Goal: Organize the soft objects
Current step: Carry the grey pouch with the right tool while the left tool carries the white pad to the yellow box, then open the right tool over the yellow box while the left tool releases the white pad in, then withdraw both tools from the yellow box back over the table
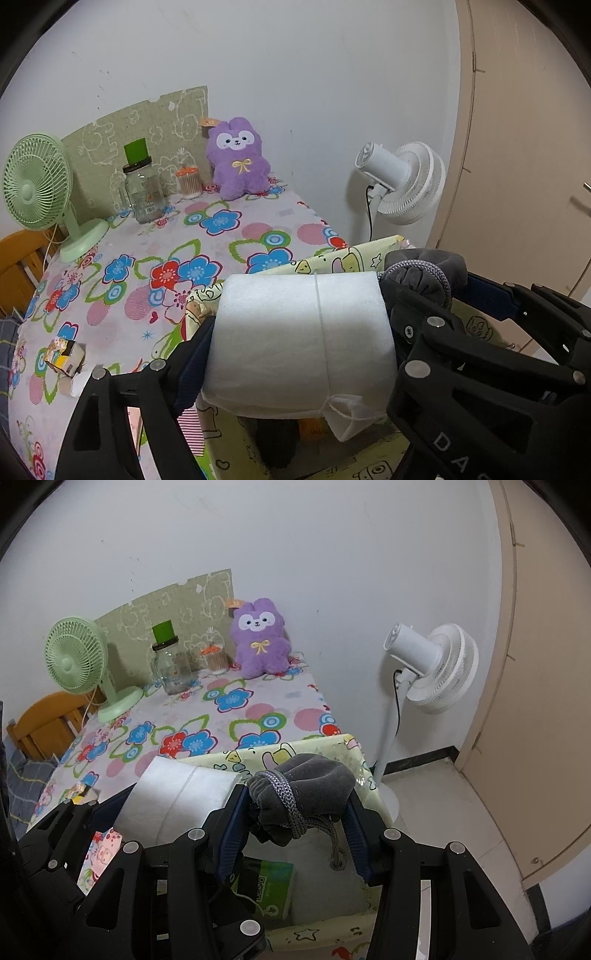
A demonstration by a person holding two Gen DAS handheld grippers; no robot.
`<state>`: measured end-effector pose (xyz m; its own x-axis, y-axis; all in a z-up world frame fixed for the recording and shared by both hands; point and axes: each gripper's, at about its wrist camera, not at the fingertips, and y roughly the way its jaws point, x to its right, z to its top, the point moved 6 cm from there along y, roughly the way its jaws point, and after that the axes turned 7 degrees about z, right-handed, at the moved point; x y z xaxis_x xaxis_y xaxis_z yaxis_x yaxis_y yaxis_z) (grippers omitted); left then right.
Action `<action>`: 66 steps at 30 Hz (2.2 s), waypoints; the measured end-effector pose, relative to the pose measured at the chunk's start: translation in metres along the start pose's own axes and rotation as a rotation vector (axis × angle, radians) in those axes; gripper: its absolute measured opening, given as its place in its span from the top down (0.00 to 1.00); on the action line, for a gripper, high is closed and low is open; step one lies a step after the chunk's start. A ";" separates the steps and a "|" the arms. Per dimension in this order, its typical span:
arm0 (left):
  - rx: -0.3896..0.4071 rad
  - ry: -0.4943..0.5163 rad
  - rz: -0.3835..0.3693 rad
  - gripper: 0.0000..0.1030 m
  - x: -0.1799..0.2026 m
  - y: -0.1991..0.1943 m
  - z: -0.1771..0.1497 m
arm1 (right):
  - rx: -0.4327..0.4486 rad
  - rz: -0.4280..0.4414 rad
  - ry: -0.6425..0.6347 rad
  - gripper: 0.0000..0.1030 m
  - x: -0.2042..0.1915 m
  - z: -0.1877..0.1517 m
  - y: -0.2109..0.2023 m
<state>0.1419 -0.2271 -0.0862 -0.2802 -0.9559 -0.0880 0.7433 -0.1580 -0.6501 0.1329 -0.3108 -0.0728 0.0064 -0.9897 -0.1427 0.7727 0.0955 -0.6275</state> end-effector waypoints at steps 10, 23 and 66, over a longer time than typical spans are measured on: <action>0.012 0.052 0.008 0.04 0.004 -0.006 0.004 | -0.001 -0.001 0.010 0.48 0.001 0.003 0.006; -0.013 0.039 0.023 0.04 -0.007 -0.002 0.001 | -0.016 0.036 0.005 0.34 -0.009 0.002 0.011; 0.118 -0.005 0.049 0.03 -0.068 -0.086 -0.023 | 0.114 0.034 -0.033 0.10 -0.091 -0.011 -0.060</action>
<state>0.0829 -0.1423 -0.0414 -0.2390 -0.9643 -0.1139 0.8226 -0.1388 -0.5514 0.0788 -0.2253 -0.0306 0.0529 -0.9893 -0.1359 0.8387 0.1179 -0.5316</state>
